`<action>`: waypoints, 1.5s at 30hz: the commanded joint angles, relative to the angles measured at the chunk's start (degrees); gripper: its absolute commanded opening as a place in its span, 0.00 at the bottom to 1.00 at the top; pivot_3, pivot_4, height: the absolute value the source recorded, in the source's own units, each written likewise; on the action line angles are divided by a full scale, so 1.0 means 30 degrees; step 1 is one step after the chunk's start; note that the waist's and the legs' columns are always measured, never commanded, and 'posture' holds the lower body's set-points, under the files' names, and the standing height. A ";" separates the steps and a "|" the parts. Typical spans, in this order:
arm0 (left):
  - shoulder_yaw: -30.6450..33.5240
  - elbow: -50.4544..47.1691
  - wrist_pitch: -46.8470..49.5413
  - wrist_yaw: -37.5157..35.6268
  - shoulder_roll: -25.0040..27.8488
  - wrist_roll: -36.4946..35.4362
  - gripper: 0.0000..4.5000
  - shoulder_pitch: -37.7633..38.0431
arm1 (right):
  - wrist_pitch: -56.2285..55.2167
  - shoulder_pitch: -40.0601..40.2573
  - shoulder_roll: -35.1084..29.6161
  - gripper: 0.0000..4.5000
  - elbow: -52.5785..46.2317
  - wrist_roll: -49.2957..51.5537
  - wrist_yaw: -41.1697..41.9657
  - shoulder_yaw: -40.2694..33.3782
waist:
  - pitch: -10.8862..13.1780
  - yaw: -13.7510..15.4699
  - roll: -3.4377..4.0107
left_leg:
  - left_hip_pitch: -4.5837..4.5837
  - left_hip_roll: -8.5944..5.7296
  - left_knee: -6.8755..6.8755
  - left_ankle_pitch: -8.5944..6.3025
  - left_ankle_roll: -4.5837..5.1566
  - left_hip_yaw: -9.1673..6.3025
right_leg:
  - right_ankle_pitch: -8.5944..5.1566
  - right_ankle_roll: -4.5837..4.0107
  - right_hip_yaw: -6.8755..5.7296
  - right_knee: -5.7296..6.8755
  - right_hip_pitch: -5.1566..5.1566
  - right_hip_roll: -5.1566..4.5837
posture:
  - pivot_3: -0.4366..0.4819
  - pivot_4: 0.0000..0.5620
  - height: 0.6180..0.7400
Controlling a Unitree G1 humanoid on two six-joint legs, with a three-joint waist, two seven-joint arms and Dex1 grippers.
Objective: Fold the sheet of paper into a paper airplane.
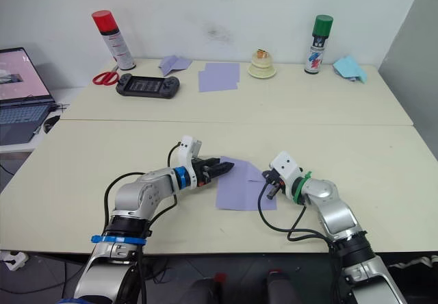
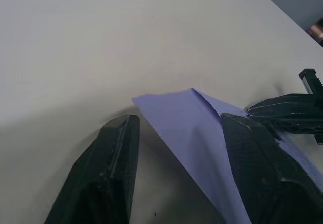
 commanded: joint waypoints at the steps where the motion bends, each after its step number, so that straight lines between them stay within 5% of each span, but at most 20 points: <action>1: -0.0045 -0.1133 -0.0240 -0.0131 0.0109 -0.0260 0.37 -0.0154 | 0.0222 0.0292 0.0100 0.00 0.0170 -0.0389 0.0042 0.0511 | 0.0000 0.0000 0.0000 | 0.0000 0.0000 0.0000 0.0000 0.0000 -0.0001 | 0.0000 0.0000 -0.0001 0.0000 0.0000 0.0000 | 0.48 0.27 1.00; 7: -0.0166 -0.1189 -0.0432 -0.0057 0.0188 -0.0064 0.00 -0.0245 | 0.0223 0.0432 0.0078 0.00 0.0037 -0.0405 -0.0005 0.0520 | 0.0000 0.0009 0.0000 | -0.0004 -0.0001 -0.0001 0.0000 -0.0002 -0.0001 | 0.0002 -0.0003 -0.0001 -0.0004 0.0000 -0.0001 | 0.48 0.27 1.00; 15: -0.0558 -0.0649 -0.0848 -0.0269 0.0207 0.0241 0.00 -0.0691 | 0.0283 0.0545 -0.0003 0.00 -0.0150 -0.0456 0.0059 0.0481 | 0.0000 0.0071 0.0000 | -0.0008 -0.0002 -0.0002 0.0000 -0.0001 -0.0001 | -0.0028 0.0048 -0.0001 -0.0009 -0.0002 -0.0001 | 0.48 0.27 1.00; 21: -0.0400 -0.0180 -0.1168 -0.0159 0.0219 0.0340 0.34 -0.1054 | 0.0327 0.0678 -0.0016 0.00 -0.0299 -0.0495 0.0081 0.0473 | 0.0000 0.0100 0.0000 | -0.0008 -0.0002 -0.0002 0.0000 -0.0001 -0.0003 | -0.0028 0.0047 -0.0003 -0.0010 -0.0002 -0.0001 | 0.48 0.27 1.00; 42: -0.0751 0.1556 -0.2028 -0.0878 0.0048 0.0533 0.34 -0.2168 | 0.0326 0.0824 0.0112 0.00 -0.0474 -0.0692 0.0195 0.0516 | 0.0000 0.0106 0.0000 | -0.0009 -0.0003 -0.0002 0.0000 -0.0001 -0.0004 | -0.0031 0.0055 -0.0004 -0.0011 -0.0003 -0.0002 | 0.48 0.27 1.00; 45: -0.0989 0.1429 -0.2189 -0.1175 0.0122 0.0649 0.15 -0.2103 | 0.0356 0.0911 0.0071 0.00 -0.0592 -0.0694 0.0211 0.0490 | 0.0000 0.0110 0.0000 | -0.0014 -0.0004 -0.0002 0.0000 -0.0002 -0.0004 | -0.0032 0.0055 -0.0005 -0.0012 -0.0003 -0.0002 | 0.48 0.27 1.00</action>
